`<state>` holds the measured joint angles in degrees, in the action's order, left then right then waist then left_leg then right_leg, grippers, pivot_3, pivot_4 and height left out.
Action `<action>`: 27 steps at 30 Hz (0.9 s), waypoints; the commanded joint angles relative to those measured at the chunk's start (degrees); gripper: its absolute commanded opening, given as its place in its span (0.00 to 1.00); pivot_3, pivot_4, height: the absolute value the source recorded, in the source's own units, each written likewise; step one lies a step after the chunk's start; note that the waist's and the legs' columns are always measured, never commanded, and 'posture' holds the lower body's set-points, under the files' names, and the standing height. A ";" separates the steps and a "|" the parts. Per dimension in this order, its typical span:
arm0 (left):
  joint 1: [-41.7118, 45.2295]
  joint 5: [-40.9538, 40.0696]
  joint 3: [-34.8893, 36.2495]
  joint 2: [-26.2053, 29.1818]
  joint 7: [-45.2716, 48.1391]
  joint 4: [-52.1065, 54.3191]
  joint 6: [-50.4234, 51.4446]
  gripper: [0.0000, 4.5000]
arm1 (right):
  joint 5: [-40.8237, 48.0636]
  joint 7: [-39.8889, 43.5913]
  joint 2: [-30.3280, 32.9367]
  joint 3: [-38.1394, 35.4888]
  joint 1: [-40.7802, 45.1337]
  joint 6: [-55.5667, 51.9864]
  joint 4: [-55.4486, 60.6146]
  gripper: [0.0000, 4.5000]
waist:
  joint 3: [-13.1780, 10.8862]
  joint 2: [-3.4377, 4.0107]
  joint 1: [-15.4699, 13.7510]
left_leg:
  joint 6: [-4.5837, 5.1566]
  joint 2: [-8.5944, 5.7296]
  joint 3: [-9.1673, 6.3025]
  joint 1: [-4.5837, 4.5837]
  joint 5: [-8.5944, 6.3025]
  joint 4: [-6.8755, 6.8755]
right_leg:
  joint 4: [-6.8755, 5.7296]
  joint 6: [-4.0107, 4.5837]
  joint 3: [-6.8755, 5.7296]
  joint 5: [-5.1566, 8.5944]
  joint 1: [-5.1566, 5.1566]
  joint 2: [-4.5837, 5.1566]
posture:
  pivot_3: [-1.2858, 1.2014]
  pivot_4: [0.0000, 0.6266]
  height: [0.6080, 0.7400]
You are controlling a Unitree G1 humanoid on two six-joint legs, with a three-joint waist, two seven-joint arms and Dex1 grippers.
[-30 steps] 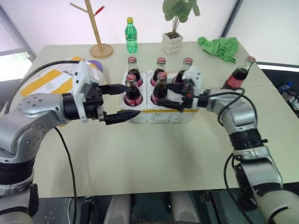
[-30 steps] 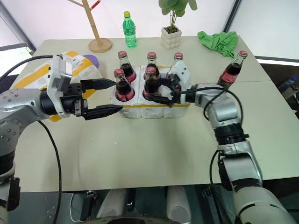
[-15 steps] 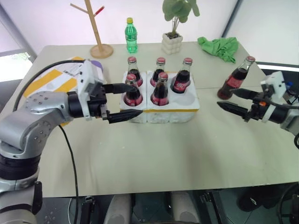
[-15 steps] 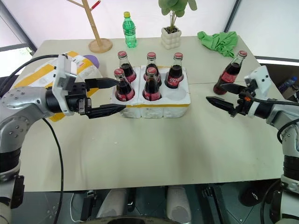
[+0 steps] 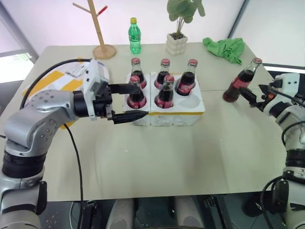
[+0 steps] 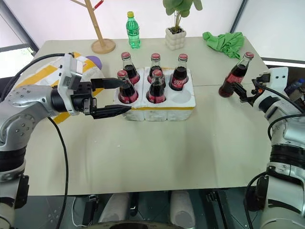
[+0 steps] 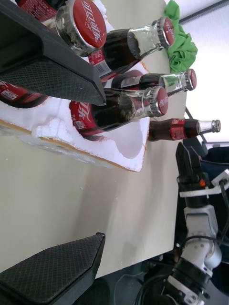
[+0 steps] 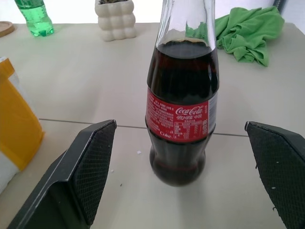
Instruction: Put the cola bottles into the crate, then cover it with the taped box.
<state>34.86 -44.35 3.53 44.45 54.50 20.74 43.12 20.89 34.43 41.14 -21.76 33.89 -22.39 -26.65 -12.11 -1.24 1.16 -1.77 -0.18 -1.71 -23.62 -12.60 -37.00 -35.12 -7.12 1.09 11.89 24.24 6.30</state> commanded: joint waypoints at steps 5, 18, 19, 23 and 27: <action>0.23 -0.13 2.05 1.25 -0.54 2.03 -0.35 1.00 | -1.55 -0.38 -1.26 1.40 6.14 5.70 -6.93 0.98 | 0.00 0.00 0.09 | 0.00 0.00 0.00 0.00 0.00 0.01 | 0.00 0.00 0.00 0.00 0.00 0.00 | 0.52 0.24 1.00; 0.28 -0.99 2.82 2.13 -1.45 2.71 0.40 1.00 | -6.20 -2.37 -3.99 4.17 16.76 17.03 -27.31 0.98 | 0.00 0.00 0.39 | 0.00 0.00 -0.01 0.01 0.00 0.02 | 0.00 0.00 0.00 0.00 0.00 -0.01 | 0.52 0.24 1.00; 0.28 -1.00 2.82 2.18 -1.49 2.72 0.40 1.00 | -6.47 -2.55 -4.28 4.34 17.39 17.71 -28.53 0.98 | 0.00 0.00 0.64 | 0.00 0.00 0.00 0.00 0.00 0.02 | 0.00 0.00 0.00 -0.01 0.00 -0.01 | 0.52 0.24 1.00; 0.28 -1.02 2.85 2.28 -1.54 2.75 0.42 1.00 | -7.19 -3.03 -5.11 4.33 19.30 20.42 -32.24 0.93 | 0.00 0.00 1.29 | 0.00 0.00 -0.02 0.00 0.00 0.02 | 0.00 -0.01 0.00 -0.01 -0.01 -0.01 | 0.52 0.24 1.00; 0.04 -1.40 3.03 2.41 -1.94 3.31 0.77 1.00 | -5.52 -2.30 -5.19 2.62 20.59 20.70 -33.69 0.60 | 0.00 0.01 1.53 | 0.00 0.00 -0.02 0.01 0.00 0.04 | 0.00 -0.01 0.00 -0.01 0.00 -0.02 | 0.52 0.24 1.00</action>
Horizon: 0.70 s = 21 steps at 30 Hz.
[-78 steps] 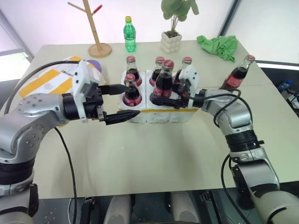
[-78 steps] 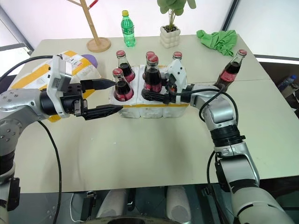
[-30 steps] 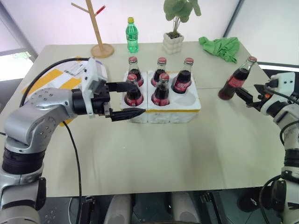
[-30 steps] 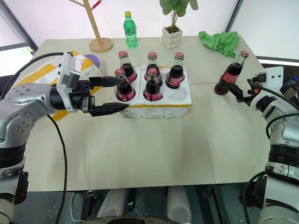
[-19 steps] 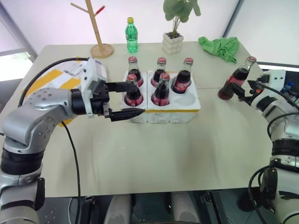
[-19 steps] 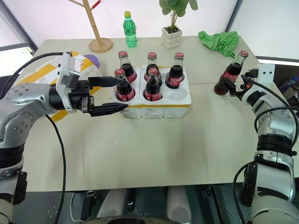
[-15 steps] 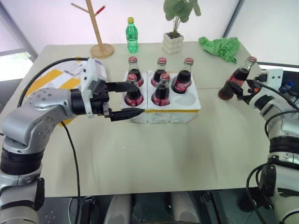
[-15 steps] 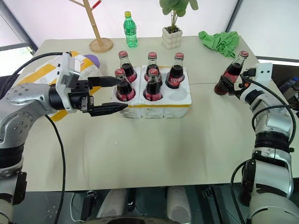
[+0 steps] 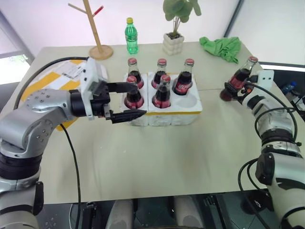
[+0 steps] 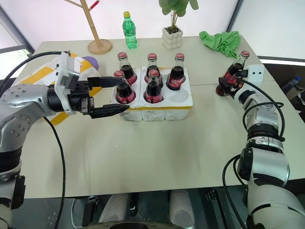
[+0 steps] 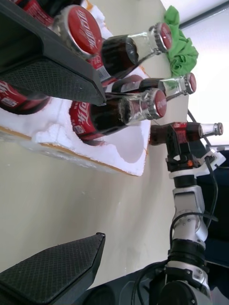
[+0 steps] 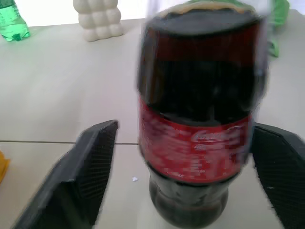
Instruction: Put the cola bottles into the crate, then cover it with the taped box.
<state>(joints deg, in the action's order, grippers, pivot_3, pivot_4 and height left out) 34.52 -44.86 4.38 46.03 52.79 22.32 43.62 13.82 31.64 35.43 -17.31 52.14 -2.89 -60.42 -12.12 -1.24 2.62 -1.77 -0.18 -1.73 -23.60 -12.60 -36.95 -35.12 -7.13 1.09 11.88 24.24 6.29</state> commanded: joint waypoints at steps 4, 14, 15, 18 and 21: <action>-0.03 -1.18 2.35 1.01 -0.47 2.04 0.45 1.00 | 0.67 0.89 0.86 -1.19 2.09 1.55 -0.15 0.60 | 0.00 0.00 0.05 | 0.00 0.00 0.00 0.01 0.00 0.02 | 0.00 -0.01 0.00 0.00 0.00 -0.01 | 0.52 0.24 1.00; -0.78 -1.34 2.86 0.94 -0.68 2.24 0.70 1.00 | 4.73 9.78 3.88 -1.66 3.27 -4.91 14.63 0.60 | -0.26 0.43 0.06 | 0.00 0.00 0.04 0.00 0.00 0.02 | -0.01 -0.07 0.06 -0.04 0.04 -0.01 | 0.52 0.24 1.00; -0.89 -1.32 2.86 0.92 -0.67 2.25 0.66 1.00 | 5.52 11.64 4.56 -1.60 3.16 -6.92 17.31 0.60 | -0.29 0.48 0.01 | 0.00 0.00 0.04 0.00 0.00 0.02 | -0.02 -0.12 0.06 -0.06 0.06 -0.01 | 0.52 0.24 1.00; -1.13 -1.18 2.79 0.75 -0.63 2.27 0.42 1.00 | 8.53 16.87 6.58 -1.59 2.31 -13.13 25.48 0.60 | -0.29 0.49 -0.11 | 0.00 0.00 0.01 0.00 0.00 0.10 | -0.06 -0.26 0.04 -0.09 0.10 -0.02 | 0.52 0.24 1.00; -1.31 -1.05 2.73 0.53 -0.66 2.21 0.18 1.00 | 12.46 20.93 8.19 -1.37 0.66 -19.90 34.04 0.60 | -0.29 0.48 -0.15 | 0.00 0.00 0.01 -0.01 0.00 0.12 | -0.05 -0.27 0.05 -0.08 0.11 -0.02 | 0.52 0.24 1.00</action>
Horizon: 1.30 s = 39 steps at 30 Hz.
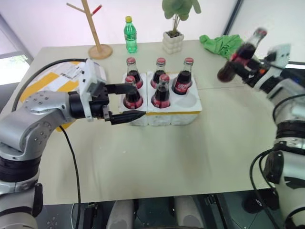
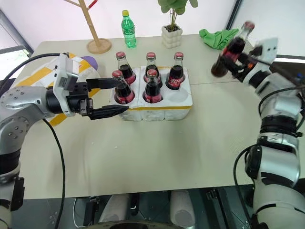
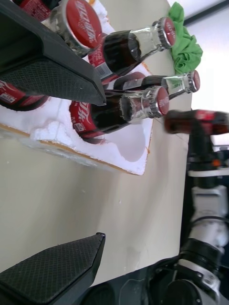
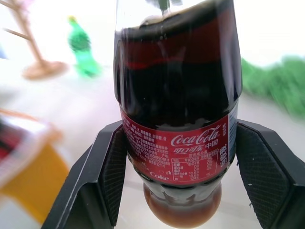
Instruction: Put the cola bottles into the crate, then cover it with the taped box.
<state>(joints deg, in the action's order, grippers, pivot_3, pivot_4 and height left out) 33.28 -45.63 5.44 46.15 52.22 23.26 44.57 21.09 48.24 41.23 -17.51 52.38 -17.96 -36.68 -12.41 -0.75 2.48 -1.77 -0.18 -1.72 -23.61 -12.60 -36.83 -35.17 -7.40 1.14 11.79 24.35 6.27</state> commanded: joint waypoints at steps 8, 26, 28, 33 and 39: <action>-0.55 -0.06 1.76 0.39 0.29 1.01 -1.36 1.00 | 16.43 14.11 6.76 -1.35 -4.49 -19.37 29.15 0.60 | 0.00 -0.01 -0.11 | 0.00 0.00 0.00 -0.03 0.00 -0.07 | -0.01 0.02 0.01 0.00 0.00 0.00 | 0.52 0.24 1.00; -0.42 -0.93 2.10 0.94 -0.04 2.64 -0.58 1.00 | 14.00 15.03 -1.04 9.35 -6.48 -18.33 31.06 0.60 | 0.01 -0.03 -0.34 | 0.01 0.00 -0.02 -0.13 0.00 -0.17 | -0.01 0.17 -0.01 0.09 0.03 0.00 | 0.52 0.24 1.00; -0.54 -1.04 2.31 1.06 -0.18 2.85 -0.40 1.00 | 12.43 14.97 -1.58 10.80 -6.27 -17.31 30.14 0.60 | 0.01 -0.03 -0.31 | 0.01 0.00 -0.02 -0.15 0.00 -0.18 | 0.00 0.17 -0.01 0.08 0.04 0.00 | 0.52 0.24 1.00; -0.63 -1.51 2.93 1.42 -0.70 3.47 0.21 1.00 | 8.87 15.45 -1.82 13.15 -6.05 -14.34 27.45 0.60 | 0.02 -0.06 -0.21 | 0.01 0.00 -0.03 -0.13 0.00 -0.18 | -0.01 0.18 -0.02 0.08 0.04 0.00 | 0.52 0.24 1.00; -1.20 -1.97 3.24 1.99 -1.22 3.68 0.14 1.00 | 7.69 15.67 -1.67 13.12 -5.06 -13.45 25.33 0.60 | 0.02 -0.06 -0.11 | 0.01 0.00 -0.03 -0.20 0.00 -0.17 | -0.02 0.07 -0.02 0.02 0.12 0.00 | 0.52 0.24 1.00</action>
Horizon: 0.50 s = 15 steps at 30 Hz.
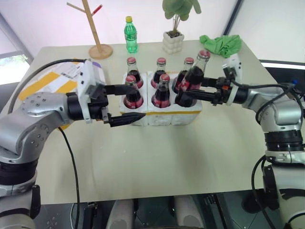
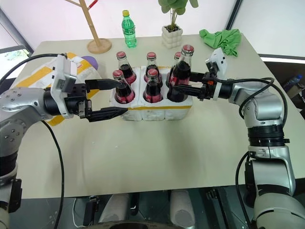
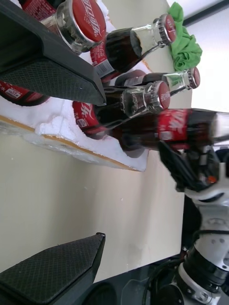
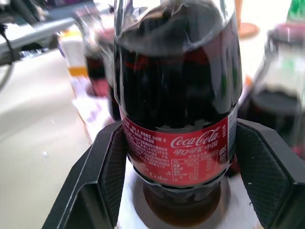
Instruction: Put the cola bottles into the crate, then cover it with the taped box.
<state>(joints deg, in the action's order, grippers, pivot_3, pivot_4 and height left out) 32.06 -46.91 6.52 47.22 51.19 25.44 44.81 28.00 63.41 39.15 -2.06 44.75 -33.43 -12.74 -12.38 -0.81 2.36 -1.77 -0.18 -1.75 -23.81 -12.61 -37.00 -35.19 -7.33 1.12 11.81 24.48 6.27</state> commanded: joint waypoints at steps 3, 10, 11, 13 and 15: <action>0.12 -0.65 2.02 0.85 -0.34 1.33 -0.24 1.00 | 0.17 0.74 0.40 -2.05 2.41 2.36 0.65 0.60 | 0.00 0.00 0.00 | 0.00 0.00 0.00 -0.01 0.00 0.00 | 0.00 -0.05 0.00 -0.03 0.00 0.00 | 0.52 0.24 1.00; 0.89 0.01 1.53 0.74 -0.04 0.40 -0.81 1.00 | -3.96 1.78 -0.81 2.00 0.87 5.49 -1.82 0.60 | 0.00 -0.01 0.12 | 0.00 0.00 0.00 0.01 0.00 -0.03 | -0.01 -0.04 0.00 -0.03 0.00 0.00 | 0.52 0.24 1.00; 0.97 0.15 1.46 0.75 0.00 0.31 -0.90 1.00 | -4.46 1.89 -1.11 2.48 0.65 5.99 -2.06 0.60 | 0.00 0.00 0.12 | 0.00 0.00 0.00 0.01 0.00 -0.03 | -0.01 -0.04 0.00 -0.03 0.00 0.00 | 0.52 0.24 1.00; 1.10 0.26 1.43 0.75 0.04 0.18 -0.99 1.00 | -5.42 1.96 -1.50 3.24 0.50 6.58 -2.66 0.60 | 0.00 0.00 0.10 | 0.00 0.00 0.00 0.00 0.00 -0.03 | -0.02 -0.04 0.00 -0.03 0.00 0.00 | 0.52 0.24 1.00; 1.12 0.20 1.57 0.84 0.05 0.18 -0.94 1.00 | -6.02 2.27 -1.76 3.55 0.44 7.03 -3.01 0.60 | 0.02 -0.03 0.13 | 0.00 0.00 0.01 0.00 0.00 -0.03 | -0.01 -0.04 0.01 -0.03 0.00 0.00 | 0.52 0.24 1.00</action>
<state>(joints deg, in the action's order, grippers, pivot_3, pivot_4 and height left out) 32.17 -46.75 6.50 47.23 51.08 25.00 44.61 21.92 65.10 37.44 2.06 44.15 -27.65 -16.64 -12.37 -0.84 2.48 -1.77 -0.18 -1.74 -23.81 -12.61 -37.02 -35.21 -7.37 1.12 11.79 24.48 6.27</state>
